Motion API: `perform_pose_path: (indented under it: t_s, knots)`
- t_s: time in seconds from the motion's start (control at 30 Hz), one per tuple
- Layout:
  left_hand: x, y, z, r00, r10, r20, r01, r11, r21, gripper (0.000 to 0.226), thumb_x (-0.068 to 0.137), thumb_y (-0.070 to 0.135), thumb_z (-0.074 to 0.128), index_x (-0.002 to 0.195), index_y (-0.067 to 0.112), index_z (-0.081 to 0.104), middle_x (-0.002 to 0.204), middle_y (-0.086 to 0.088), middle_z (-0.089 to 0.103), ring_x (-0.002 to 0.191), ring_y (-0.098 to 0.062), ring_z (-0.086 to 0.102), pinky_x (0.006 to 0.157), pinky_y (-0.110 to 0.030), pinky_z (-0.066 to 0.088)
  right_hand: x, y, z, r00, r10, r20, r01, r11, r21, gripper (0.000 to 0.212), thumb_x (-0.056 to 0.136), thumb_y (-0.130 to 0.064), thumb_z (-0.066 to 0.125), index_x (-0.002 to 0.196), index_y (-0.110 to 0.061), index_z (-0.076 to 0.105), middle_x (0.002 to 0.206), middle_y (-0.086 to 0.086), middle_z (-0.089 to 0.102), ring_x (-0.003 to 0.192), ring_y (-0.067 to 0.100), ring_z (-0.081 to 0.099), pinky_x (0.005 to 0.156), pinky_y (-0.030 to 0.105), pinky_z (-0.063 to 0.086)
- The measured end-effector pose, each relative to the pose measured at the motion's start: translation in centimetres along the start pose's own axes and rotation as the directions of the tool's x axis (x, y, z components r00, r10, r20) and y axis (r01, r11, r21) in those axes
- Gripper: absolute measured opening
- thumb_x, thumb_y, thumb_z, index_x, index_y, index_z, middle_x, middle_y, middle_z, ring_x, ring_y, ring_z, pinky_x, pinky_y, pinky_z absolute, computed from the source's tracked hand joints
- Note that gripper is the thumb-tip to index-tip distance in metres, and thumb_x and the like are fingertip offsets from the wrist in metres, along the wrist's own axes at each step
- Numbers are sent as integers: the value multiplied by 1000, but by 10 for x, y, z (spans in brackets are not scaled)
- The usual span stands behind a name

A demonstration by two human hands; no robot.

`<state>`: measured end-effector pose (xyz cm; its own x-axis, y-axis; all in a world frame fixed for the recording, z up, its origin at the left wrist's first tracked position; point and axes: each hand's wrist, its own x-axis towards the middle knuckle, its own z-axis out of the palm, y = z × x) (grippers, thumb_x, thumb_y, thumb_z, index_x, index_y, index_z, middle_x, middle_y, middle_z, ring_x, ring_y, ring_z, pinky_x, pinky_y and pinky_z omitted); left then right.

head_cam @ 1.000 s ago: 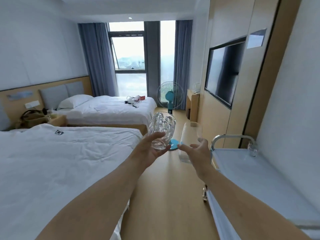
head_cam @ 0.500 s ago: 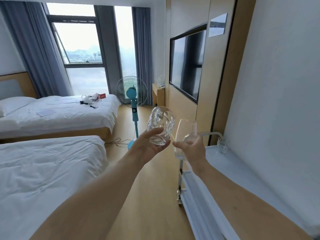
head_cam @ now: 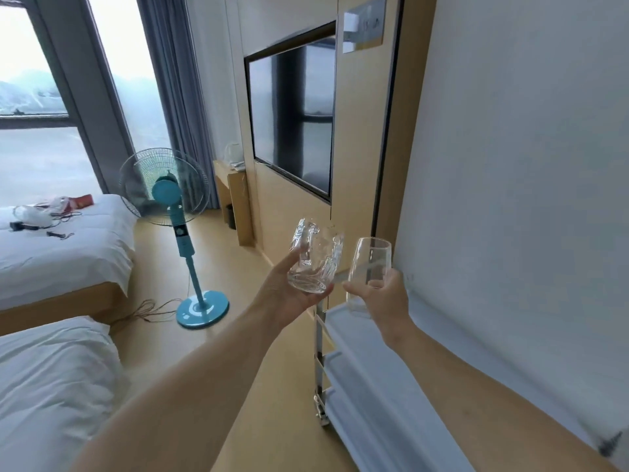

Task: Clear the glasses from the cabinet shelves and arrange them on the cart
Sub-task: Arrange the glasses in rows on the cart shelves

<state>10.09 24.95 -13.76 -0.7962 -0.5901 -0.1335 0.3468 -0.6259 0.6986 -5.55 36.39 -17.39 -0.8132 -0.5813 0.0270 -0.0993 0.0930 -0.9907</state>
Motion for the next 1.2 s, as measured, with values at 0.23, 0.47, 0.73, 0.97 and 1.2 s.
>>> perform_pose_path:
  t_s: [0.23,0.47,0.73,0.97,1.2]
  knots:
    - [90,13,-18,969,-208,135,180,964,197,12,83,26,72,89,17,78,113,-16,61,101,-31,58,94,-47,48,45,15,18,979,74,-191,-77,997,-10,92,65,-34,92,137,-18,38,106,-1,54,96,16,58,72,30,46]
    - [178,-24,-21,929,-335,159,250,883,398,35,62,36,86,89,17,76,82,-5,67,64,-18,64,64,-31,50,83,55,-6,923,170,-346,-179,984,8,89,64,-32,92,134,-21,39,113,0,55,99,15,58,74,32,47]
    - [287,-95,-2,936,-328,125,156,707,689,78,55,24,94,123,32,58,112,-2,73,90,-21,73,67,-31,58,163,122,-61,861,245,-446,-246,968,56,101,62,-28,94,142,-27,35,119,-1,56,102,14,60,76,29,47]
    - [368,-162,9,931,-357,81,104,470,876,121,47,27,100,143,43,29,121,0,57,112,-17,59,96,-41,54,220,180,-100,839,288,-462,-302,952,47,104,57,-32,98,140,-33,36,119,-4,56,107,14,59,78,28,45]
    - [405,-227,1,955,-262,139,-86,205,975,111,48,40,96,137,46,29,111,14,55,98,-2,56,69,-17,45,242,231,-114,741,389,-548,-421,904,72,102,63,-38,96,145,-29,35,122,-5,56,108,17,59,92,37,51]
